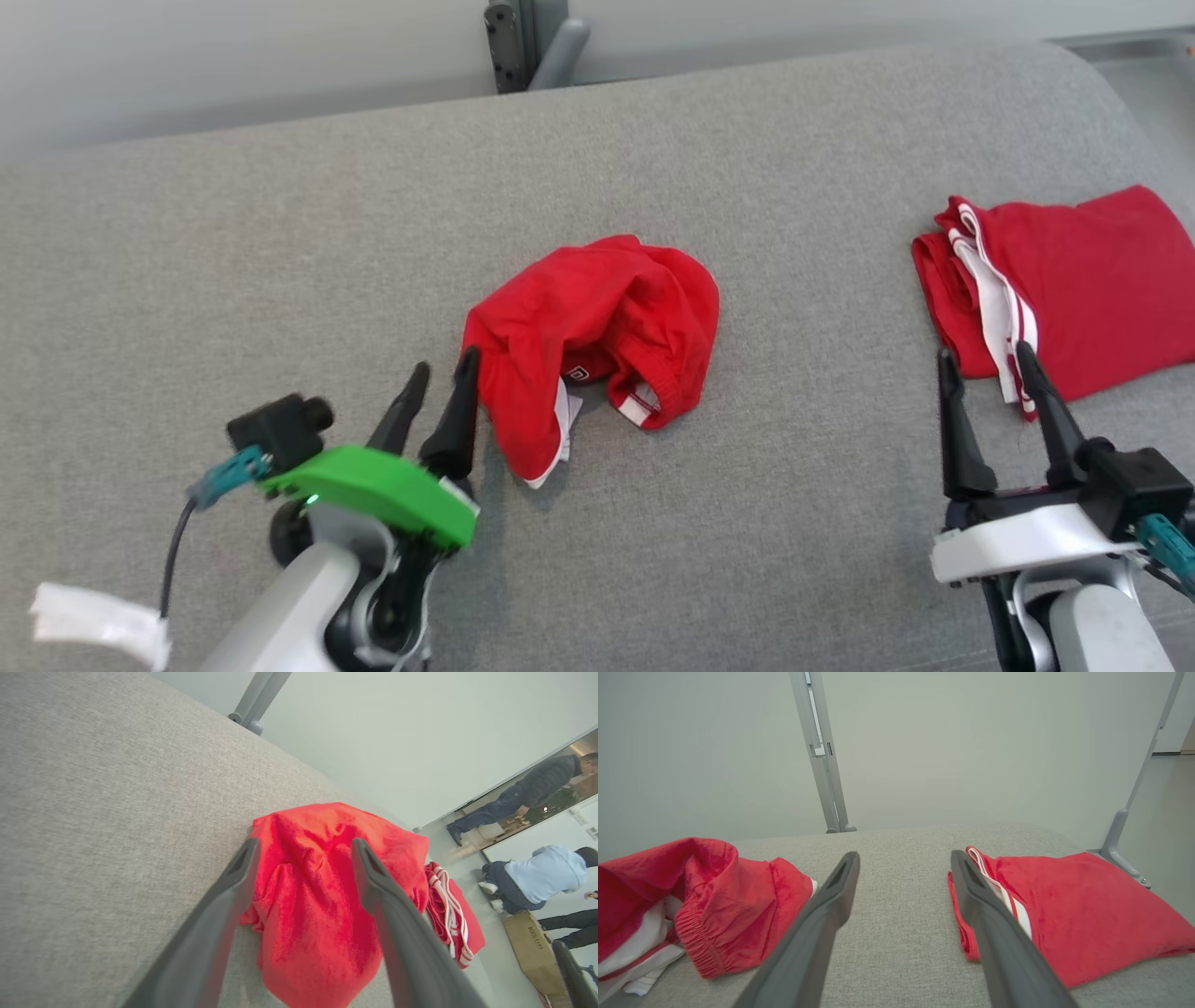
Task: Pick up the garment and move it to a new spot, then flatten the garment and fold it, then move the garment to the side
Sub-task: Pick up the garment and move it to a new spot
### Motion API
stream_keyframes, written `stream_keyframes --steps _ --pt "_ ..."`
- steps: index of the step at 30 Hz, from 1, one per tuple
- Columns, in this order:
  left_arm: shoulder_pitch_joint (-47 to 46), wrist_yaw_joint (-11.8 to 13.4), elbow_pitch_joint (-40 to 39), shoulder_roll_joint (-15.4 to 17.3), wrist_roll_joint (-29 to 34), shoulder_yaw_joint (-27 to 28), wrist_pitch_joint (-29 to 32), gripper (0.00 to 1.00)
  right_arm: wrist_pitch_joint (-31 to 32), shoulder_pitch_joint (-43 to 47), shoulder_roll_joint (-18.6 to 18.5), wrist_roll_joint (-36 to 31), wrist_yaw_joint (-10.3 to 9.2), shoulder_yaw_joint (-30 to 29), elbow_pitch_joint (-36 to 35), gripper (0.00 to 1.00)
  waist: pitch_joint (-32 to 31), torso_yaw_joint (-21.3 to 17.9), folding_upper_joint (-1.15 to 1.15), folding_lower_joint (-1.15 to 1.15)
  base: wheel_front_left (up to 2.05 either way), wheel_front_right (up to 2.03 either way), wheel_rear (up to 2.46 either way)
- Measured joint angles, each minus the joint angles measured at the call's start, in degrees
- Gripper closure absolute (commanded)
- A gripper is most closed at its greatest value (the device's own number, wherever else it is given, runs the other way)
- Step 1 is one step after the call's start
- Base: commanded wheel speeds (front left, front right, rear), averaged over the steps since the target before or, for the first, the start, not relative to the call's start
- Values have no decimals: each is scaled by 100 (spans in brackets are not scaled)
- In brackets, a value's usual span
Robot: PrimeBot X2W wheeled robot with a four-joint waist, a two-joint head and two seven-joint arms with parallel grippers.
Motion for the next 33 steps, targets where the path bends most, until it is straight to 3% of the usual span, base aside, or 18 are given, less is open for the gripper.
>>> stream_keyframes --steps 7,11,16,18,25,33 --pt "981 404 -673 743 1165 414 -197 0 0 498 -64 -181 0 -447 -246 0 -452 197 0 0 0 0 0" --pt "1544 459 -910 703 1913 946 -213 0 1 740 -207 -233 1 -565 -279 0 -678 353 0 0 0 0 0" --pt "2189 140 -913 442 2751 1772 -214 0 0 1005 -356 -285 0 -546 -210 0 -892 580 0 0 0 0 0" --pt "2305 76 -876 364 2950 1908 -215 0 1 1022 -357 -298 1 -512 -168 0 -933 615 0 0 0 0 0" --pt "2852 -519 -480 10 4213 2529 -215 0 0 1140 -294 -301 1 -531 8 0 -1124 801 0 0 0 0 0" --pt "3053 -1096 -69 -407 4913 3292 -214 0 0 1140 -127 -298 1 -617 232 0 -1117 817 0 0 0 0 0"
